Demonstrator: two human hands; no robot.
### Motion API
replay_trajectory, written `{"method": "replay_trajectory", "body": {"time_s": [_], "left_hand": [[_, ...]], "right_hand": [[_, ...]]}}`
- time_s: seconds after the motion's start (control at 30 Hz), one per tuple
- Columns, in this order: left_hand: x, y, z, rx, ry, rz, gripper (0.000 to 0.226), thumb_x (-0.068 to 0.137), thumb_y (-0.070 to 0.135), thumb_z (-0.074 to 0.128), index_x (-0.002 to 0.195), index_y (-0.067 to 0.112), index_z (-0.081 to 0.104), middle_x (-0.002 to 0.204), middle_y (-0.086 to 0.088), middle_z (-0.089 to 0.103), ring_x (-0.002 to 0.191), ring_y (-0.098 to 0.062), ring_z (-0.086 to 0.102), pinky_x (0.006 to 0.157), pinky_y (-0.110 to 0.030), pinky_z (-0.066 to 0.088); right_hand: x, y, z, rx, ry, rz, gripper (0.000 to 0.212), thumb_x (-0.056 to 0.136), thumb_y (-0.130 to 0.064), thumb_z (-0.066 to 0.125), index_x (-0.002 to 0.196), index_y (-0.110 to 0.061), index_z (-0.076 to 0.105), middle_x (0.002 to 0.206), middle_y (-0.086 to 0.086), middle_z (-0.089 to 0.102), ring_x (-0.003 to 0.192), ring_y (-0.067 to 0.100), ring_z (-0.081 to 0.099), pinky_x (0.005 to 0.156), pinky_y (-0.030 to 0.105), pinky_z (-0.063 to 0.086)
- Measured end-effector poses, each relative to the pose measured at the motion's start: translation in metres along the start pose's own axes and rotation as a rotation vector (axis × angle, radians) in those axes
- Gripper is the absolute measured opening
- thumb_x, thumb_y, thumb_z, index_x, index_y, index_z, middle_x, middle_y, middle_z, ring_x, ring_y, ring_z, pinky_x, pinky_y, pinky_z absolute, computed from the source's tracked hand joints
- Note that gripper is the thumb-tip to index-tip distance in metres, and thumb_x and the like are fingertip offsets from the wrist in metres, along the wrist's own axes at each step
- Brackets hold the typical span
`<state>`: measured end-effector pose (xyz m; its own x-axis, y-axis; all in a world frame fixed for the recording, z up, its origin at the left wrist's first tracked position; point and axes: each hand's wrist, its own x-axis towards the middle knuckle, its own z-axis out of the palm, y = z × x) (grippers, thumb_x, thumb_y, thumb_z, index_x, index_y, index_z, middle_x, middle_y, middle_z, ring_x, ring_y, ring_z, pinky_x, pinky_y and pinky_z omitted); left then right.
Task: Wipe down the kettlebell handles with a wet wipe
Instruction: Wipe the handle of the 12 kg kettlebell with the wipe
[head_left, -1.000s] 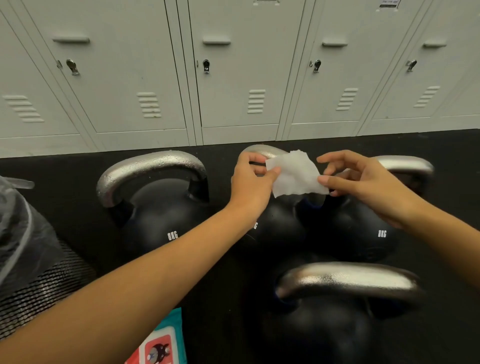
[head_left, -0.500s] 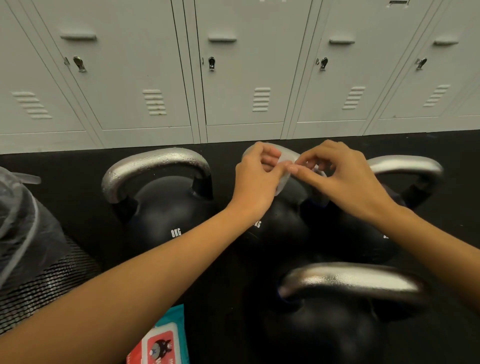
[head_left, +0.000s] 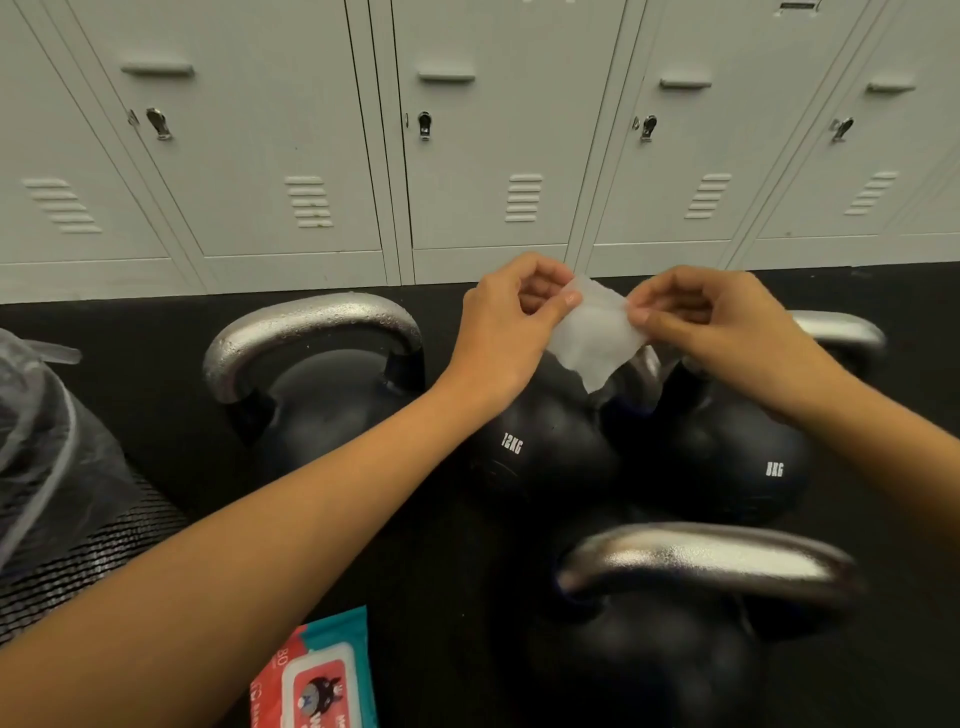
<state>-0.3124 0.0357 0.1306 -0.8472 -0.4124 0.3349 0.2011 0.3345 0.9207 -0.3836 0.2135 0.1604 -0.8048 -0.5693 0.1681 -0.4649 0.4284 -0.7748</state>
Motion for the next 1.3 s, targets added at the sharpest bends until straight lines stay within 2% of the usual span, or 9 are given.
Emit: {"method": "replay_trajectory", "body": {"time_s": [0.17, 0.33, 0.57, 0.67, 0.8, 0.93, 1.0, 1.17, 1.3], "left_hand": [[0.008, -0.003, 0.010, 0.244, -0.025, 0.123, 0.019, 0.088, 0.004, 0.063, 0.098, 0.016, 0.052, 0.101, 0.001, 0.049, 0.078, -0.013, 0.057, 0.072, -0.015, 0.045], [0.005, -0.008, 0.021, 0.607, 0.090, 0.312, 0.009, 0.089, 0.003, 0.060, 0.095, 0.009, 0.062, 0.100, -0.009, 0.047, 0.093, -0.025, 0.046, 0.071, -0.038, 0.048], [-0.028, 0.003, 0.043, 0.194, 0.053, -0.147, 0.033, 0.098, 0.020, 0.049, 0.128, 0.012, 0.041, 0.126, -0.006, 0.034, 0.110, -0.024, 0.048, 0.097, -0.034, 0.042], [-0.042, 0.014, 0.056, 0.104, 0.027, -0.223, 0.054, 0.096, 0.019, 0.053, 0.143, 0.012, 0.026, 0.130, -0.006, 0.023, 0.109, -0.020, 0.043, 0.096, -0.019, 0.035], [-0.060, 0.024, 0.073, 0.056, -0.096, -0.255, 0.069, 0.100, 0.020, 0.044, 0.153, 0.014, -0.001, 0.151, -0.001, -0.009, 0.129, -0.019, 0.035, 0.104, -0.018, 0.031], [-0.065, 0.025, 0.078, -0.007, -0.216, -0.306, 0.072, 0.103, 0.023, 0.038, 0.151, 0.022, -0.016, 0.150, 0.006, -0.039, 0.142, -0.017, 0.017, 0.092, -0.008, 0.021], [-0.064, 0.021, 0.075, -0.030, -0.270, -0.338, 0.074, 0.103, 0.025, 0.037, 0.150, 0.025, -0.020, 0.152, 0.006, -0.036, 0.144, -0.017, 0.011, 0.096, -0.012, 0.017], [-0.065, 0.007, 0.072, -0.105, -0.450, -0.406, 0.081, 0.101, 0.033, 0.041, 0.148, 0.025, -0.024, 0.162, 0.002, 0.006, 0.147, -0.016, 0.012, 0.118, -0.030, 0.011], [-0.066, -0.004, 0.070, -0.009, -0.648, -0.398, 0.085, 0.098, 0.050, 0.040, 0.148, 0.022, -0.024, 0.161, 0.004, -0.007, 0.148, -0.013, 0.000, 0.120, -0.032, 0.005]], "right_hand": [[0.014, 0.001, 0.003, 0.140, -0.006, 0.112, 0.012, 0.092, -0.006, 0.065, 0.103, -0.010, 0.063, 0.073, 0.007, 0.066, 0.057, 0.007, 0.063, 0.060, 0.018, 0.054], [0.021, 0.007, 0.012, 0.124, 0.057, 0.119, 0.013, 0.091, -0.009, 0.066, 0.099, -0.019, 0.062, 0.077, 0.001, 0.069, 0.058, 0.007, 0.062, 0.062, 0.021, 0.051], [0.017, 0.009, 0.016, 0.143, 0.110, 0.073, 0.016, 0.088, -0.009, 0.070, 0.097, -0.020, 0.063, 0.078, 0.001, 0.068, 0.058, 0.005, 0.061, 0.059, 0.014, 0.048], [0.013, 0.012, 0.017, 0.187, 0.119, 0.063, 0.017, 0.088, -0.008, 0.070, 0.099, -0.019, 0.064, 0.078, 0.002, 0.068, 0.064, 0.009, 0.063, 0.062, 0.018, 0.050], [0.011, 0.017, 0.015, 0.264, 0.105, 0.064, 0.014, 0.089, -0.007, 0.068, 0.101, -0.015, 0.065, 0.079, 0.002, 0.067, 0.066, 0.009, 0.063, 0.065, 0.018, 0.051], [0.009, 0.017, 0.012, 0.275, 0.108, 0.073, 0.012, 0.096, -0.015, 0.060, 0.107, -0.012, 0.065, 0.087, 0.004, 0.068, 0.070, 0.007, 0.064, 0.066, 0.016, 0.052], [0.010, 0.019, 0.010, 0.290, 0.119, 0.091, 0.014, 0.097, -0.018, 0.059, 0.108, -0.012, 0.065, 0.090, 0.003, 0.069, 0.078, 0.006, 0.065, 0.068, 0.017, 0.053], [0.011, 0.023, 0.011, 0.299, 0.083, 0.158, 0.021, 0.099, -0.026, 0.056, 0.112, -0.012, 0.064, 0.095, -0.001, 0.070, 0.085, 0.002, 0.065, 0.070, 0.015, 0.051], [0.009, 0.025, 0.015, 0.300, 0.054, 0.157, 0.026, 0.102, -0.027, 0.048, 0.114, -0.012, 0.065, 0.102, 0.000, 0.071, 0.092, 0.005, 0.066, 0.079, 0.019, 0.050]]}}
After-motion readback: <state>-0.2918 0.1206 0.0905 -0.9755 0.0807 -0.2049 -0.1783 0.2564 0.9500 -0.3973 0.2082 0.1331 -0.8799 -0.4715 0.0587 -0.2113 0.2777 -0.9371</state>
